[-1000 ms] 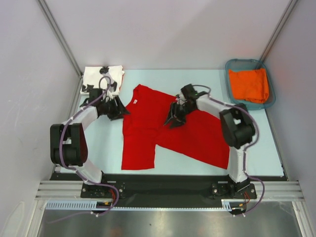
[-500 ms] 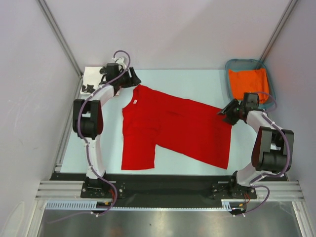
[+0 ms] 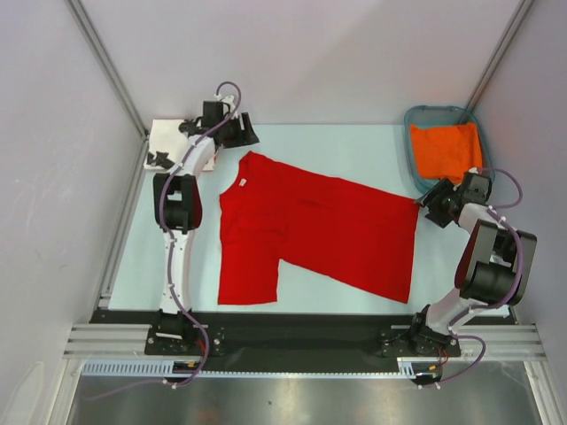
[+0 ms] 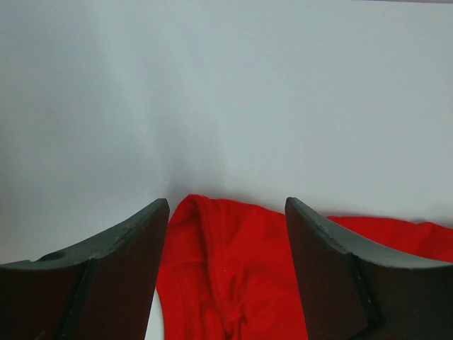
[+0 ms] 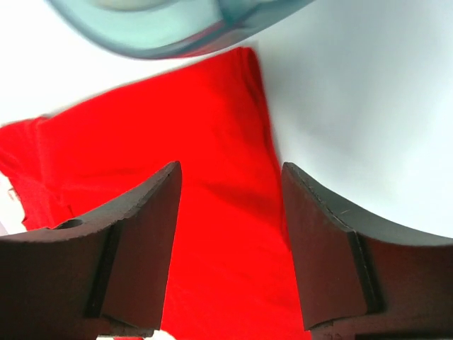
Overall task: Fold and stack the t-shirts
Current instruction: Fold the tshirt
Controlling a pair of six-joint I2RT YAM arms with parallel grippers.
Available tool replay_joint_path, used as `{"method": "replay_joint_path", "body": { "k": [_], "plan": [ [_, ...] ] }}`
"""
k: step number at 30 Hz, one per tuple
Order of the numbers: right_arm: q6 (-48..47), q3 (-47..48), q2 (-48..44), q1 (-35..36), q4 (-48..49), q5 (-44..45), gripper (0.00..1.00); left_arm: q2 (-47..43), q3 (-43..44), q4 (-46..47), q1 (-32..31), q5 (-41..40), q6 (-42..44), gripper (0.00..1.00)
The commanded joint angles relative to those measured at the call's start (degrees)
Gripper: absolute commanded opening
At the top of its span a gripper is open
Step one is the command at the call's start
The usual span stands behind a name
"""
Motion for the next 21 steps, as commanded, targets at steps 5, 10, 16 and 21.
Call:
{"method": "replay_joint_path", "body": {
  "k": [5, 10, 16, 21],
  "plan": [
    [-1.5, 0.9, 4.7, -0.2, 6.5, 0.1, 0.62, 3.8, 2.1, -3.7, 1.2, 6.5, -6.6, 0.71],
    [-1.3, 1.7, 6.1, -0.2, 7.0, -0.7, 0.61, 4.6, 2.9, -3.9, 1.5, 4.3, -8.2, 0.7],
    [-1.1, 3.2, 9.0, -0.1, 7.2, -1.0, 0.6, 6.1, 3.7, -5.8, 1.6, 6.0, -11.3, 0.66],
    [-0.6, 3.4, 10.2, 0.2, 7.3, -0.9, 0.59, 6.1, 2.0, -5.9, 1.6, 7.6, -12.4, 0.47]
  ]
}}
